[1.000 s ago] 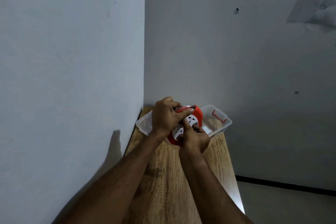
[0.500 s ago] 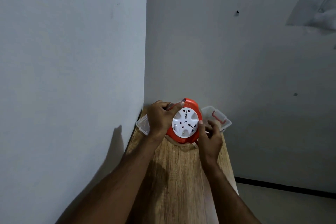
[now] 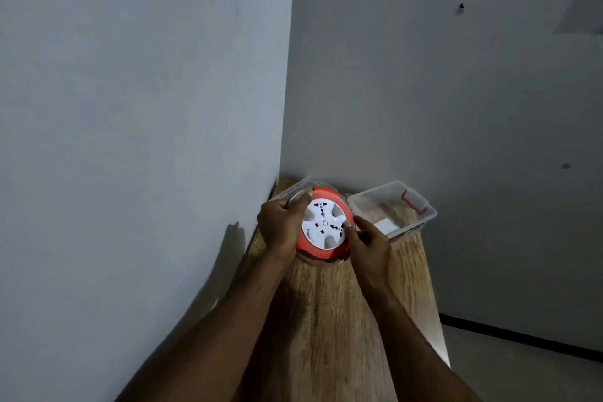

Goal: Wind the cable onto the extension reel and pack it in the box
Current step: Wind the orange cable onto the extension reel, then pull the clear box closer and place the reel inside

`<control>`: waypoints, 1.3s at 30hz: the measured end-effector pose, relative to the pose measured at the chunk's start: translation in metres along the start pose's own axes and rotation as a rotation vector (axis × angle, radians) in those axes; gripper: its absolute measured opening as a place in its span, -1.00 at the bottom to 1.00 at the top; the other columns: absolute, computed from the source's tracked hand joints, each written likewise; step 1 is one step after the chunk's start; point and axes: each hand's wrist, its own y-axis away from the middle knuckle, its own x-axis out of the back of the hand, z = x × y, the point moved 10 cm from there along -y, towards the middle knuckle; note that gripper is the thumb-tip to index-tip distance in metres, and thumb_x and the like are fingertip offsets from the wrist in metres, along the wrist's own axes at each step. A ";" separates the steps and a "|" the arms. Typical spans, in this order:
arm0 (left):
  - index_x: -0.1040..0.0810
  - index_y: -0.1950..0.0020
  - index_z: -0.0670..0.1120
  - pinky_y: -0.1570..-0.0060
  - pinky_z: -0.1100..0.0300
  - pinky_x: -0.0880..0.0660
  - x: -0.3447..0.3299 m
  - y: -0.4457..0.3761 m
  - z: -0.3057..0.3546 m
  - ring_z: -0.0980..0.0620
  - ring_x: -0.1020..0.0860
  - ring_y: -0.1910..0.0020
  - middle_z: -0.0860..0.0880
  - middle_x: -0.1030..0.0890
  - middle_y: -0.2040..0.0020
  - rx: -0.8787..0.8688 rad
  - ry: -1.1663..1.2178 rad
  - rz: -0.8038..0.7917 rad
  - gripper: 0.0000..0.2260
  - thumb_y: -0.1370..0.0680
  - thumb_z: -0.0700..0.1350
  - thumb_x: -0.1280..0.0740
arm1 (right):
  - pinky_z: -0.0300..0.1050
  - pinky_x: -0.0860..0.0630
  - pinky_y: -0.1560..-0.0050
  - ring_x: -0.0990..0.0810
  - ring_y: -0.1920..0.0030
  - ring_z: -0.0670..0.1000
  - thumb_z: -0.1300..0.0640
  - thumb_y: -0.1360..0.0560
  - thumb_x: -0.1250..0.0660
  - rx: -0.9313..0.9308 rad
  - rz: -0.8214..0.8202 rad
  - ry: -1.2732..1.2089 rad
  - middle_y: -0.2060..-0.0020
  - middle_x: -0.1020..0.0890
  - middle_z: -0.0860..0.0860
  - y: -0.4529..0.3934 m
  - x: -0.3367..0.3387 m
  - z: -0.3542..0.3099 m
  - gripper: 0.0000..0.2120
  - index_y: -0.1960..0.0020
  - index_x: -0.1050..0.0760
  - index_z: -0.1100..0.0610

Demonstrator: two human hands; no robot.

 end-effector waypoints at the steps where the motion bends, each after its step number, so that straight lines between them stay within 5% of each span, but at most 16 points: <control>1: -0.66 0.29 -0.15 0.47 0.44 -0.40 0.004 0.002 -0.011 0.13 -0.58 0.44 -0.04 -0.65 0.39 0.026 -0.008 0.001 -0.63 -0.49 0.13 -0.51 | -0.29 -0.63 0.24 -0.71 0.08 -0.08 0.02 -0.61 -0.38 -0.008 -0.028 0.012 0.00 -0.73 0.06 0.004 -0.006 0.005 -0.64 -0.37 -0.57 0.11; 6: -0.71 0.05 -0.11 0.12 0.05 -0.70 0.023 0.017 -0.069 0.00 -0.70 0.20 -0.05 -0.75 0.11 0.171 -0.001 -0.005 -0.68 -0.53 0.15 -0.45 | -0.06 -0.71 0.13 -0.71 0.06 -0.06 0.00 -0.61 -0.37 -0.011 -0.124 0.092 0.01 -0.73 -0.01 0.027 -0.029 0.031 -0.74 -0.28 -0.60 0.01; 10: -0.66 -0.16 -0.08 0.23 0.19 -0.68 0.044 0.033 -0.102 0.03 -0.69 0.14 -0.05 -0.72 -0.04 0.202 -0.063 0.006 -0.66 -0.59 0.15 -0.37 | -0.02 -0.70 0.10 -0.70 0.05 -0.08 -0.15 -0.58 -0.35 0.004 -0.181 0.233 -0.04 -0.73 -0.03 0.045 -0.044 0.052 -0.60 -0.33 -0.59 0.02; 13: -0.66 -0.18 -0.08 0.39 0.40 -0.56 0.058 0.044 -0.122 0.11 -0.66 0.22 -0.04 -0.72 -0.03 0.203 -0.128 0.006 -0.66 -0.63 0.14 -0.31 | -0.18 -0.62 0.13 -0.68 0.05 -0.08 -0.09 -0.60 -0.36 0.008 -0.219 0.311 -0.07 -0.73 0.02 0.059 -0.054 0.064 -0.60 -0.36 -0.58 0.07; 21: -0.60 -0.23 -0.08 -0.01 -0.05 -0.68 0.086 0.073 -0.155 -0.08 -0.66 -0.05 -0.09 -0.63 -0.12 0.179 -0.239 0.045 -0.65 -0.63 0.15 -0.31 | -0.08 -0.62 -0.01 -0.70 -0.05 -0.01 -0.13 -0.60 -0.35 -0.011 -0.297 0.422 -0.12 -0.72 0.05 0.094 -0.071 0.091 -0.55 -0.39 -0.56 0.07; 26: -0.60 -0.26 -0.11 -0.06 0.10 -0.62 0.091 0.087 -0.172 -0.05 -0.61 -0.11 -0.07 -0.57 -0.16 0.192 -0.258 0.030 -0.65 -0.62 0.11 -0.35 | -0.10 -0.58 -0.05 -0.69 -0.11 0.01 -0.16 -0.61 -0.31 -0.015 -0.343 0.484 -0.17 -0.71 0.05 0.110 -0.077 0.103 -0.53 -0.42 -0.53 0.07; 32: -0.61 -0.19 -0.15 -0.11 -0.04 -0.61 0.095 0.091 -0.185 -0.10 -0.60 -0.11 -0.12 -0.56 -0.14 0.173 -0.265 0.054 -0.68 -0.61 0.07 -0.37 | -0.03 -0.60 -0.03 -0.69 -0.06 0.02 -0.12 -0.64 -0.28 0.044 -0.368 0.534 -0.11 -0.72 0.04 0.119 -0.082 0.104 -0.60 -0.37 -0.57 0.07; 39: -0.62 -0.25 -0.16 -0.12 0.08 -0.56 0.093 0.094 -0.187 -0.08 -0.58 -0.15 -0.13 -0.57 -0.20 0.129 -0.334 0.067 -0.68 -0.63 0.03 -0.35 | -0.08 -0.56 0.10 -0.61 0.04 -0.04 -0.14 -0.65 -0.20 0.105 -0.385 0.656 0.04 -0.63 -0.01 0.126 -0.089 0.109 -0.64 -0.32 -0.56 0.01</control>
